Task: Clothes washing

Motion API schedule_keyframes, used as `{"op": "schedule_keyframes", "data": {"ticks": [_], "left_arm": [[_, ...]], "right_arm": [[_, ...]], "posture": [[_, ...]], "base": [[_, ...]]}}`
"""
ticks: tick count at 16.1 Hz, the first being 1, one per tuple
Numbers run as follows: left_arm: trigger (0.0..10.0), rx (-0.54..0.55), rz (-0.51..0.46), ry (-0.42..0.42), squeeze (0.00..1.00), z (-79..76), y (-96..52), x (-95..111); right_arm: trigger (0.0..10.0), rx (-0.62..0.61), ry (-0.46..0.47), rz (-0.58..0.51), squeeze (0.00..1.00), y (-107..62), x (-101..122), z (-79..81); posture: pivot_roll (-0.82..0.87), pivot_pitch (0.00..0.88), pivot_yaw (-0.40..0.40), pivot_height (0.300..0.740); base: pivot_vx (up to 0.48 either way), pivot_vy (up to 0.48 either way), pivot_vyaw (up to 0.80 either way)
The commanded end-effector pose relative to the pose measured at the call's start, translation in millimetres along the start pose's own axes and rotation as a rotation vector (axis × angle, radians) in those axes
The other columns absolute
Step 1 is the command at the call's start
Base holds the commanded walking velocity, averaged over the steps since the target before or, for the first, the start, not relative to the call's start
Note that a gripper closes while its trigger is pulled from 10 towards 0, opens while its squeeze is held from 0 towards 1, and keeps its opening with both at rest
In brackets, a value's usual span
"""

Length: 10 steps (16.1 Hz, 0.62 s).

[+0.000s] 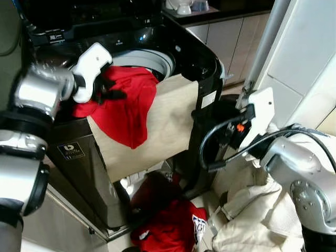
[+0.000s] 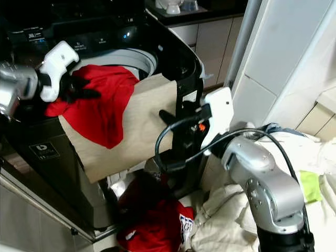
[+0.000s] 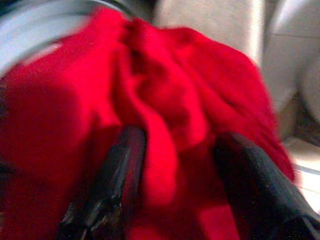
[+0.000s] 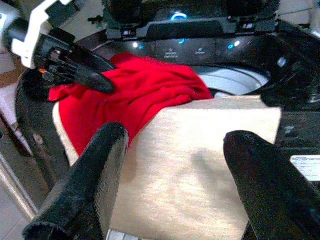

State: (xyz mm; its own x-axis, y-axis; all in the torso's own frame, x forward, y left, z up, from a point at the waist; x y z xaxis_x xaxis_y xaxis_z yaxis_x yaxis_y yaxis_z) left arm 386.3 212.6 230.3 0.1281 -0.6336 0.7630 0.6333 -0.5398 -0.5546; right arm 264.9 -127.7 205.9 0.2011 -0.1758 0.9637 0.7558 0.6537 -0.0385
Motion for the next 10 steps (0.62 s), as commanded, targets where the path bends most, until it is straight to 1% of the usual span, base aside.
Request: {"op": "schedule_keyframes", "data": {"ticks": [1,2,3,5,6,8,9,10], "left_arm": [[10.0,-0.042,-0.019,0.01,0.0,-5.4,6.7,-3.0],[10.0,0.02,-0.004,0.038,0.0,-2.0,11.9,-4.6],[10.0,0.02,0.033,0.095,0.0,-3.0,15.2,-8.8],[10.0,0.065,0.075,0.052,0.0,-3.3,24.1,-14.4],[10.0,0.039,0.088,0.056,0.0,-7.1,28.0,-17.3],[10.0,0.042,0.073,0.01,0.0,-8.5,31.6,-18.0],[7.5,0.05,0.065,-0.002,0.0,-8.0,32.4,-17.8],[0.0,0.063,0.05,-0.03,0.0,-6.5,32.9,-17.1]], "right_arm": [[10.0,0.03,-0.008,0.001,0.0,-3.5,2.8,5.8],[10.0,0.025,-0.011,0.001,0.0,-4.5,3.0,5.2],[10.0,0.018,-0.015,0.002,0.0,-5.1,3.3,4.2],[10.0,0.005,-0.016,-0.007,0.0,-5.0,6.3,3.6],[10.0,0.008,-0.016,-0.009,0.0,-5.2,7.0,5.1],[10.0,0.012,-0.014,-0.007,0.0,-5.3,6.1,7.4],[10.0,0.013,-0.013,-0.007,0.0,-5.4,5.5,8.0],[10.0,0.014,-0.008,-0.007,0.0,-5.4,4.8,9.1]], "posture": [[-0.13,0.0,0.08,0.74],[-0.14,0.0,0.081,0.74],[-0.14,0.0,0.08,0.74],[-0.15,0.0,0.086,0.74],[-0.15,0.0,0.089,0.74],[-0.15,0.0,0.095,0.74],[-0.15,0.0,0.095,0.74],[-0.14,0.0,0.101,0.74]], "base": [[0.0,0.0,0.0],[0.0,0.0,0.0],[0.0,0.0,0.0],[0.0,0.0,0.0],[0.0,0.0,0.0],[0.0,0.0,0.0],[0.0,0.0,0.0],[0.0,0.0,0.0]]}}
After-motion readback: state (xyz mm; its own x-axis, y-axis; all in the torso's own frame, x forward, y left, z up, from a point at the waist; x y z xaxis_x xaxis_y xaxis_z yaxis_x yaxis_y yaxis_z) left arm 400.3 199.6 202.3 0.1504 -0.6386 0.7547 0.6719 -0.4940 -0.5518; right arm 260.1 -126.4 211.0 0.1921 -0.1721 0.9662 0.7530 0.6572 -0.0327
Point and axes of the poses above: a point about 5 cm out from each wrist's last joint towards the gripper, its own y axis pointing out of the wrist towards the gripper, its own x axis along the axis of the wrist's last joint, z = x × y, the point moved 1 cm from there along y, pointing out of the wrist towards the gripper, and after that the axes turned 12 degrees about y, right-handed, at the moved point
